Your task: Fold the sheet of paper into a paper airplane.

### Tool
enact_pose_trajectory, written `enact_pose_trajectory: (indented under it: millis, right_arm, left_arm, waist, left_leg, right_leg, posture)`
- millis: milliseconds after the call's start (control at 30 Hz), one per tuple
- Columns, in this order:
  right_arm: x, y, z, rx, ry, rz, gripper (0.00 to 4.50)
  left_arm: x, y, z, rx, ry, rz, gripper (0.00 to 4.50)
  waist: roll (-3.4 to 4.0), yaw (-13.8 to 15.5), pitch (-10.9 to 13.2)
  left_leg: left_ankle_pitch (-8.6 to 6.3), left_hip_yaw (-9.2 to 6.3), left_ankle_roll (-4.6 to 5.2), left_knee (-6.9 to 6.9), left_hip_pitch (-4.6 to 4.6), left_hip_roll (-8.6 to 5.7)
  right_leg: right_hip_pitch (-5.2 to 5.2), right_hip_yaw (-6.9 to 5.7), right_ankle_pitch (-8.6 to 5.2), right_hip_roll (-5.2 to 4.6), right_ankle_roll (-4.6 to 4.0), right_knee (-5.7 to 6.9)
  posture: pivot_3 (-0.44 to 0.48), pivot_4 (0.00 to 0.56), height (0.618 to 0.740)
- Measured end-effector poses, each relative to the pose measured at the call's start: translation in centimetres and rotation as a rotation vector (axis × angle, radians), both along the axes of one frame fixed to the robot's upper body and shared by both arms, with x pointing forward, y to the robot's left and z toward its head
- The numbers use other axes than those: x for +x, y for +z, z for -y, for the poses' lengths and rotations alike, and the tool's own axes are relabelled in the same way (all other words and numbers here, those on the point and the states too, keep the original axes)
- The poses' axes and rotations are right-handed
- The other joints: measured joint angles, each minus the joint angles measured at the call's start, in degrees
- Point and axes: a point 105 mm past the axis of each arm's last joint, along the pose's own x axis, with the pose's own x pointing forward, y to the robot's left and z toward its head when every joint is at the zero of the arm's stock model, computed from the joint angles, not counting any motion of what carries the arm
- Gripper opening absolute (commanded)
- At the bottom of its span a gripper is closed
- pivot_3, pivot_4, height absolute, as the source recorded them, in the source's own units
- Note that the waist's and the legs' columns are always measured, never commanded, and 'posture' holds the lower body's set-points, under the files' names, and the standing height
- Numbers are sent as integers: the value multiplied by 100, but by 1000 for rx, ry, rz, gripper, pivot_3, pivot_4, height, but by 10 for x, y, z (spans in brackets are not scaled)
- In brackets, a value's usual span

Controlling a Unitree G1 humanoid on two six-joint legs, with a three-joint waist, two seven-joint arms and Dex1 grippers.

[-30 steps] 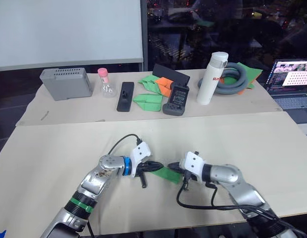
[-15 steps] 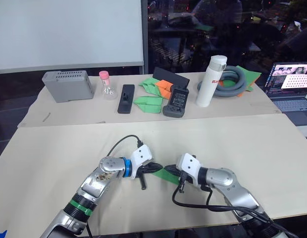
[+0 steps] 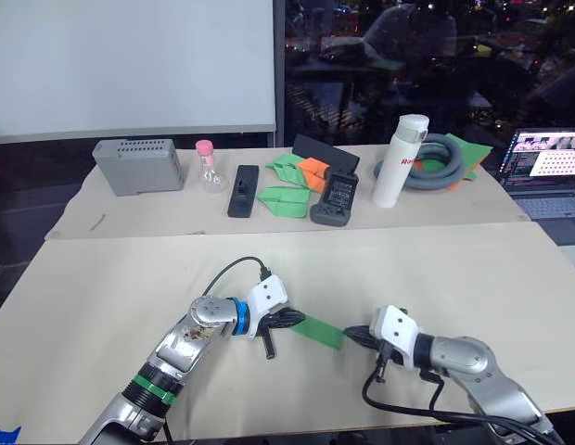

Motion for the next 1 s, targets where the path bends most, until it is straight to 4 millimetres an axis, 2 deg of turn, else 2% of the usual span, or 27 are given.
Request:
enact_pose_trajectory:
  millis: [167, 267, 367, 433, 500, 633, 867, 1000]
  right_arm:
    - [0, 10, 8, 48, -12, -44, 34]
    - [12, 33, 10, 58, -19, -9, 34]
    - [25, 62, -4, 119, -15, 70, 34]
    - [27, 70, -18, 145, 6, 87, 34]
    - [26, 60, -33, 158, 25, 45, 34]
    - [24, 17, -53, 171, -26, -113, 34]
    - [16, 11, -60, 201, -44, -190, 34]
    - [13, 8, -56, 171, -34, -214, 34]
  left_arm:
    - [0, 1, -3, -10, 7, -2, 0]
    - [2, 2, -5, -25, 21, 8, 0]
    - [4, 4, -3, -52, 39, 11, 0]
    - [3, 4, 0, -64, 42, 9, 0]
    - [3, 4, 0, -66, 41, 10, 0]
    - [3, 5, 0, -69, 40, 19, 0]
    - [5, 4, -2, -67, 67, 27, 0]
    - [8, 3, -12, -61, 135, 19, 0]
  waist:
    - [6, 18, 5]
    - [20, 5, 19]
    - [19, 8, 27]
    - [18, 16, 29]
    - [13, 24, 31]
    - [20, 21, 38]
    - [20, 8, 37]
    - [19, 1, 36]
  left_leg:
    - [0, 1, 0, 1, -17, 0]
    - [1, 1, -1, 5, -28, 2]
    - [1, -1, -1, 2, -31, 3]
    - [1, -1, -2, 1, -35, 1]
    - [1, -3, -2, 0, -38, 0]
    - [3, -2, -6, 1, -52, -6]
    - [5, -3, -9, 0, -46, -2]
    - [4, -3, -8, -13, -30, -1]
  right_leg:
    - [1, 4, 0, 0, 0, -1]
    - [-12, 5, 0, 1, 0, 3]
    - [-16, 4, 0, 2, 0, 4]
    - [-20, 3, 0, 0, 0, 3]
    - [-25, 2, 0, -1, 0, 3]
    - [-45, 4, 0, -7, 0, 8]
    - [-54, 4, 0, -2, 0, 14]
    - [-55, 4, 0, -2, -1, 9]
  posture:
    - [0, 150, 740]
    - [0, 150, 740]
    - [0, 150, 740]
    - [0, 150, 740]
    - [0, 150, 740]
    - [0, 150, 740]
    - [0, 150, 740]
    - [0, 150, 740]
